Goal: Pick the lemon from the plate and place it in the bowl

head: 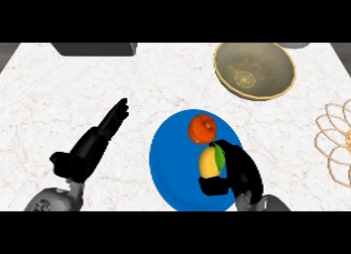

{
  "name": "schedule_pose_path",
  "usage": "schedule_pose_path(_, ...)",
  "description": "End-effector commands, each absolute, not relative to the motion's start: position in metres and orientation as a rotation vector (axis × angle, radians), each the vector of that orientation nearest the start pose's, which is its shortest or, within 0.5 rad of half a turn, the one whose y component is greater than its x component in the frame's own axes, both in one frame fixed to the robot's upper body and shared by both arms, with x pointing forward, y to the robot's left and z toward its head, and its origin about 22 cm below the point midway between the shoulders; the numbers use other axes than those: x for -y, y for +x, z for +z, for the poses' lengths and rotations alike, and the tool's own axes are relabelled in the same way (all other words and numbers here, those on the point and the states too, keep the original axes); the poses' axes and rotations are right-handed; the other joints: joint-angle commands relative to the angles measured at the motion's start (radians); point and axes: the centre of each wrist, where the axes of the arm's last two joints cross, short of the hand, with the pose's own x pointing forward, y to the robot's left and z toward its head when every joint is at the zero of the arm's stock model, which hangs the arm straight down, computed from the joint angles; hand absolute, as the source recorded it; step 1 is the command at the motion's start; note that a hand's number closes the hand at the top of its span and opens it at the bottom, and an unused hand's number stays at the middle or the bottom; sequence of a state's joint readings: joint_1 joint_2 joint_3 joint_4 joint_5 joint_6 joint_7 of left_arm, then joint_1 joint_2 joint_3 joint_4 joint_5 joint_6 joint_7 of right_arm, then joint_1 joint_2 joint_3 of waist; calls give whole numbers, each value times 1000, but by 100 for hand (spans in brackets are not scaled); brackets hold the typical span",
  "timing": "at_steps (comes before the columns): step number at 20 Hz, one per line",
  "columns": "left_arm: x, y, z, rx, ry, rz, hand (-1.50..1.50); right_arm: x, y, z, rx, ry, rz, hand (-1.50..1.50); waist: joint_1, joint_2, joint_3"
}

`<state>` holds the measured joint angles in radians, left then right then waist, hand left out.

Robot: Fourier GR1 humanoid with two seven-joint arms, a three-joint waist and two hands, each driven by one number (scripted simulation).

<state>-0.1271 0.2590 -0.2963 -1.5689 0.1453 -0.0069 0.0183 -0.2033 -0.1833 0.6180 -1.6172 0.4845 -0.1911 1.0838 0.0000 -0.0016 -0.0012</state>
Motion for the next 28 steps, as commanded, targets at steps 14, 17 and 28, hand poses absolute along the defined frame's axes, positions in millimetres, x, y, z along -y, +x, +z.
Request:
schedule_pose_path(14,-197,271,41,1615,-218,-427,0,67,347,74,829,-869,764,150,84,23,-1)
schedule_pose_path(17,-193,275,42,1598,-234,-477,0,55,374,95,803,-981,821,150,102,31,-2)
schedule_pose_path(28,-178,280,40,1612,-206,-419,0,22,419,175,1064,-1414,519,150,66,22,0)
